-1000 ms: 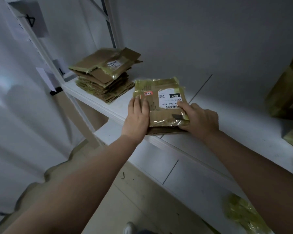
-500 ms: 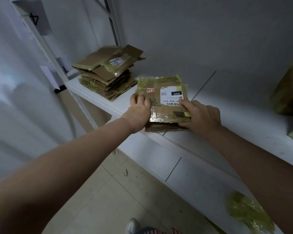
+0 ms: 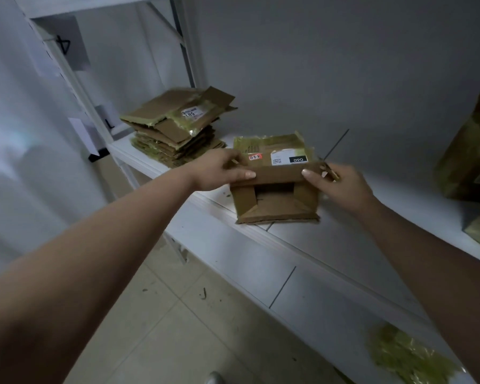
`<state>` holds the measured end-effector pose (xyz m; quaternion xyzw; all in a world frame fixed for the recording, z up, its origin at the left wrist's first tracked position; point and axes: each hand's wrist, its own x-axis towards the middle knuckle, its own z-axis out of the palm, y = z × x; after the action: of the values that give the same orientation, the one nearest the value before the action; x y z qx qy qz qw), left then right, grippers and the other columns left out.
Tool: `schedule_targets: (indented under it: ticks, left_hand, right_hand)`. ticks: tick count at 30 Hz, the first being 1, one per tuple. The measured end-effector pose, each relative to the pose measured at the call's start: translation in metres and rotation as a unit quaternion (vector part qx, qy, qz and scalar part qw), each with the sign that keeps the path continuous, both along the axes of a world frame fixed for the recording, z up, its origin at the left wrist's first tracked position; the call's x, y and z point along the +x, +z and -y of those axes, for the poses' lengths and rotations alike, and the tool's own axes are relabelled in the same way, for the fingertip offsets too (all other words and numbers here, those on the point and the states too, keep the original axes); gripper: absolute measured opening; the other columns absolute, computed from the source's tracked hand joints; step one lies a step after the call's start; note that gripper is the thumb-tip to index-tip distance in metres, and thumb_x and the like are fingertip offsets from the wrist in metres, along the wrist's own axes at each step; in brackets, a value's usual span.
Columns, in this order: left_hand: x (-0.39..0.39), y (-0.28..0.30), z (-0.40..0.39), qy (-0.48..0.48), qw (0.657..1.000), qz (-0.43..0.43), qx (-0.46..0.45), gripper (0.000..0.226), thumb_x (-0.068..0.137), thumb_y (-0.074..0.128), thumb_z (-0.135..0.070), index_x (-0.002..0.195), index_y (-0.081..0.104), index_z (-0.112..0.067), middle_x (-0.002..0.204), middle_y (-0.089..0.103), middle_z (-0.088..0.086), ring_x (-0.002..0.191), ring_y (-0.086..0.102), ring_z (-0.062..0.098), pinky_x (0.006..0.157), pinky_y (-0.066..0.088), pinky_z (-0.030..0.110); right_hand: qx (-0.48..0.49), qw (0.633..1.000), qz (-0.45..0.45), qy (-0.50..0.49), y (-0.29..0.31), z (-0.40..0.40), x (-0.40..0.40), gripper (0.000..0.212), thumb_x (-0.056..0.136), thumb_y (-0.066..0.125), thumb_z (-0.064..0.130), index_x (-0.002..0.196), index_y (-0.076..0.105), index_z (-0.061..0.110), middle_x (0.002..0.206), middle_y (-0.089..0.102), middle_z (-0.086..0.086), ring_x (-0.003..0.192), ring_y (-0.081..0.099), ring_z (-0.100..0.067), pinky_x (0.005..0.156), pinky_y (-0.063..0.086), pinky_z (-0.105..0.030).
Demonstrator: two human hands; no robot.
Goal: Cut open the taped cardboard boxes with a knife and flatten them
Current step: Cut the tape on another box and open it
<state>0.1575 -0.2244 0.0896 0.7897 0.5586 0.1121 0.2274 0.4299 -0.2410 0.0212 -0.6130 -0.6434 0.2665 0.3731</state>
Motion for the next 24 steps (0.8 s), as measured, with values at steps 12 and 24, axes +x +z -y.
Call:
schedule_targets:
  ticks: [12,24]
  left_hand:
    - [0.046,-0.088,0.010,0.154,0.970,-0.045,0.180,0.080,0.084,0.043,-0.071,0.149,0.026,-0.027,0.152,0.026,0.006,0.141,0.025,0.031,0.098,0.044,0.047]
    - [0.064,-0.095,0.003,0.218,0.951,-0.004,0.218,0.058,0.078,0.060,-0.033,0.134,0.045,-0.023,0.141,0.038,0.002,0.099,0.058,0.031,0.072,0.049,0.034]
  right_hand:
    - [0.141,0.953,0.240,-0.122,-0.036,0.009,-0.038,0.065,0.086,0.058,0.053,0.143,0.039,0.029,0.124,0.055,-0.007,0.081,0.062,-0.033,0.063,0.037,-0.029]
    - [0.079,0.973,0.166,-0.139,-0.035,0.001,-0.043,0.062,0.079,0.065,0.037,0.136,0.041,0.028,0.124,0.053,-0.005,0.093,0.059,-0.030,0.066,0.035,-0.027]
